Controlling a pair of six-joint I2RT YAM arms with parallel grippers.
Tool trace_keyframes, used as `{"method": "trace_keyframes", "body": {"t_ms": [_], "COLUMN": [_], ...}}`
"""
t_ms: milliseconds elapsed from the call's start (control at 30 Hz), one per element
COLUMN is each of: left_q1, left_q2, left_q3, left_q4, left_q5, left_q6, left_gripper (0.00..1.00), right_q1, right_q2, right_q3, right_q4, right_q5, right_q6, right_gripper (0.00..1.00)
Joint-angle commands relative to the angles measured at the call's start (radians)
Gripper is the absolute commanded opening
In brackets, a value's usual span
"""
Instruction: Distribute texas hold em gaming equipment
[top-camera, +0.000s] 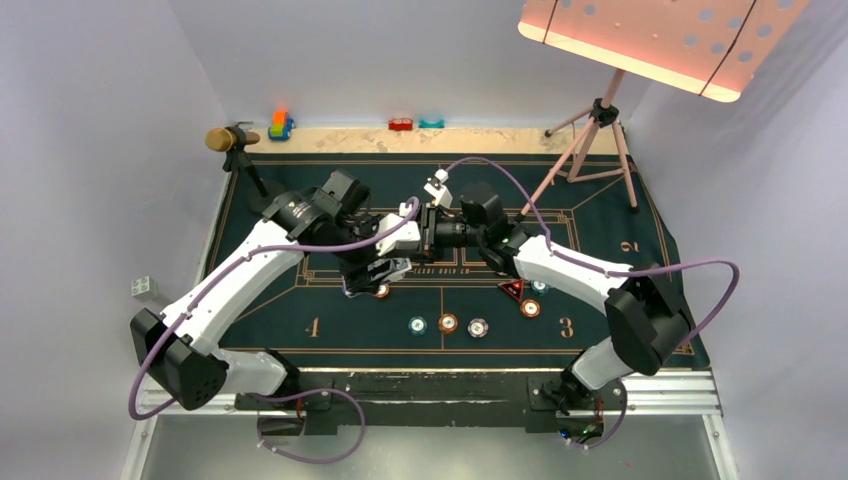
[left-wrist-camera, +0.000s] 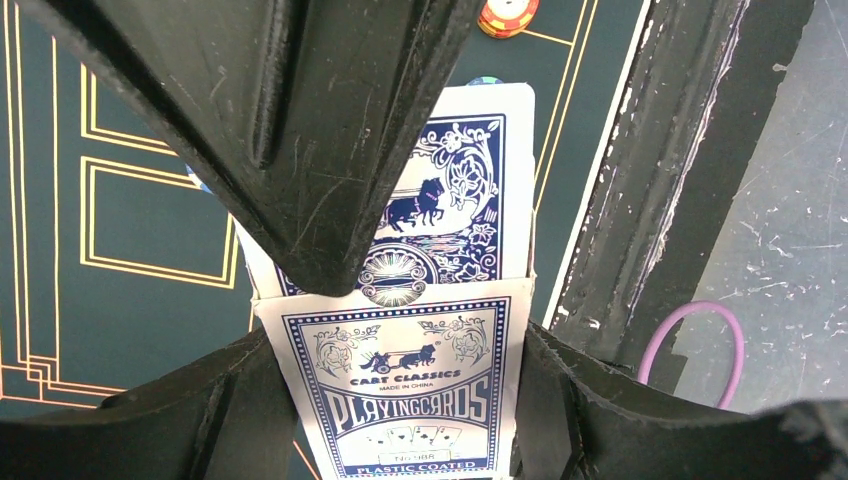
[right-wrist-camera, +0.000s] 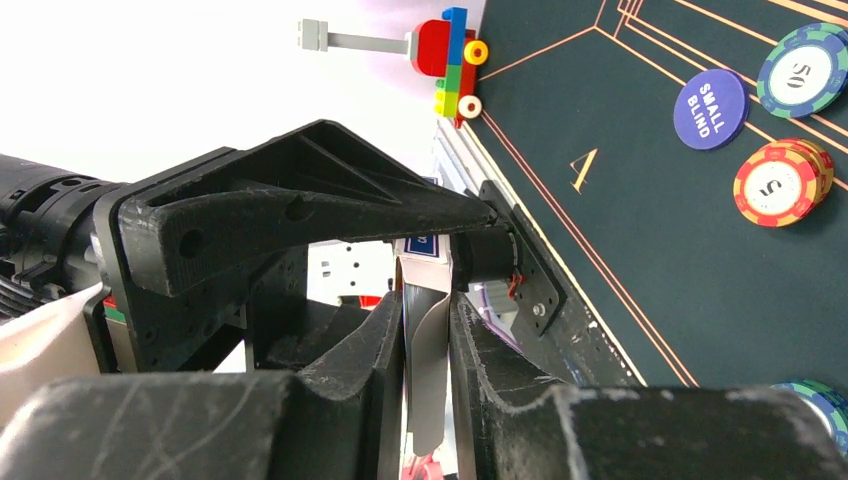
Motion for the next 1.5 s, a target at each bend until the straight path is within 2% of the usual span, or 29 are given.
{"method": "trace_keyframes", "body": {"t_ms": [0, 500, 800, 867, 1000, 1133, 1267, 1467], "left_q1": [-0.001, 0.009, 0.011, 0.010, 0.010, 0.010, 0.011, 0.011], "left_q2": [-0.036, -0.115, -0.113, -0.111, -0.105, -0.095, -0.070, -0.068], "left_q3": [0.067, 0.038, 0.029, 0.025, 0.019, 0.019, 0.026, 0.020], "left_q4": [0.116, 0.200, 0.208, 0.205, 0.186, 0.155, 0.125, 0.105], "left_q5": [0.020, 0.004, 0.009, 0.009, 0.016, 0.028, 0.022, 0.019], "left_q6": [-0.058, -0.137, -0.143, -0.143, -0.132, -0.103, -0.091, -0.075], "left_gripper": [0.47, 0.49, 0.49, 0.49, 0.48, 0.47, 0.46, 0.45], "right_q1": [0.016, 0.012, 0.012, 0.011, 0.011, 0.008, 0.009, -0.002], "right_q2": [-0.027, -0.059, -0.061, -0.062, -0.073, -0.085, -0.081, -0.090], "right_q3": [-0.035, -0.078, -0.106, -0.104, -0.062, -0.031, -0.009, -0.020], "right_q4": [0.061, 0.089, 0.154, 0.152, 0.026, -0.039, -0.073, -0.118], "right_q5": [-0.028, -0.008, -0.028, -0.031, -0.018, -0.019, -0.024, -0.013], "right_q6": [0.020, 0.049, 0.083, 0.080, -0.010, -0.066, -0.092, -0.107], "right_gripper": [0.18, 0.17, 0.29, 0.36, 0.51, 0.57, 0.55, 0.39]}}
